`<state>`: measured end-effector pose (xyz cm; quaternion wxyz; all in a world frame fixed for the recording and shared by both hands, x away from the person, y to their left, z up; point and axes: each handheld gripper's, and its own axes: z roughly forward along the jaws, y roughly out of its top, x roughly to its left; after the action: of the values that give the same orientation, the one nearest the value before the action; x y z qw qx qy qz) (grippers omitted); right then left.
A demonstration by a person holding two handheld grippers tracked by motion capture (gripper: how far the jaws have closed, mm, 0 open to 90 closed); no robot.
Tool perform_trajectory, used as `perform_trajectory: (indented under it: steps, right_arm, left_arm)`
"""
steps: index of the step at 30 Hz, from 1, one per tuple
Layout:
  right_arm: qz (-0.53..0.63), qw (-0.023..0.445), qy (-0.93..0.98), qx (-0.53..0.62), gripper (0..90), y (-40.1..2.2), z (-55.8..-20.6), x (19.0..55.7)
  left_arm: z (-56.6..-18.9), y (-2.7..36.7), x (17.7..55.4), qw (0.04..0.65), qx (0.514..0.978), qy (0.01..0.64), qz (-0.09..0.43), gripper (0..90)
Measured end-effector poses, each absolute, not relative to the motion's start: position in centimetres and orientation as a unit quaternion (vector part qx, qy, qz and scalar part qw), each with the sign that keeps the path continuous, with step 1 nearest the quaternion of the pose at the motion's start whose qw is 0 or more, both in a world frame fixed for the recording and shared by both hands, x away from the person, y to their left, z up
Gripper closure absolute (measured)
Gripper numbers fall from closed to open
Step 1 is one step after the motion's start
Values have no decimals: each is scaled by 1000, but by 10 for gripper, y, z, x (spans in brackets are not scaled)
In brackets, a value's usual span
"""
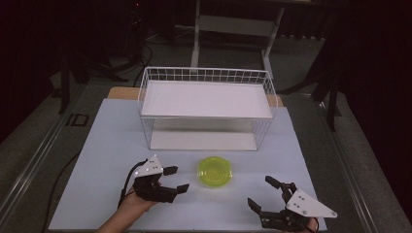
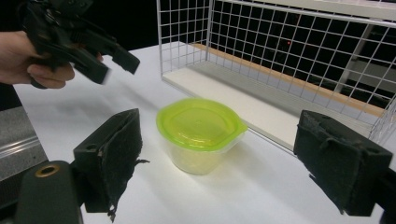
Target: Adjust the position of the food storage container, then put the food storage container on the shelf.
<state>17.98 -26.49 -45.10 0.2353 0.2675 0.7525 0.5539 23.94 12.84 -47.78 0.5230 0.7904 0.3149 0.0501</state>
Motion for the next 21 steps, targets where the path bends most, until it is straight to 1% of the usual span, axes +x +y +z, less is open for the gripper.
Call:
perform_trajectory:
  steps: [2,3,4,5,8,10,12,14,15,16,19,20,21]
  right_arm:
    - [553,238,753,265,151,-264,-451,180]
    - [554,238,753,264,151,-264,-451,180]
    - [556,236,752,264,151,-263,-450,180]
    - [559,234,751,262,151,-263,-450,181]
    - [565,227,748,265,151,-261,-447,183]
    - [562,223,752,263,151,-258,-446,185]
    - [558,224,755,261,151,-257,-445,185]
    - [554,218,762,254,151,-254,-440,185]
    - [554,218,762,254,151,-254,-440,185]
    - [553,219,764,251,151,-253,-438,185]
    - [552,215,767,246,151,-250,-434,185]
    - [550,214,769,247,151,-248,-432,185]
    - [547,224,770,240,151,-247,-428,187]
  left_arm:
    - [-477,129,237,525,786,322,52,96]
    - [-476,129,235,524,786,323,55,44]
    - [-476,128,233,519,788,325,70,9]
    - [-475,128,231,515,787,328,83,9]
    - [-471,128,226,526,781,325,86,8]
    - [-466,126,221,534,776,320,101,9]
    - [-463,126,219,540,771,320,104,8]
    - [-455,124,216,565,762,303,91,8]
    - [-455,124,216,565,762,303,91,8]
    - [-453,122,214,566,760,304,102,8]
    - [-448,118,214,575,760,287,92,9]
    - [-446,116,216,577,762,283,81,9]
    - [-444,115,218,580,762,279,65,9]
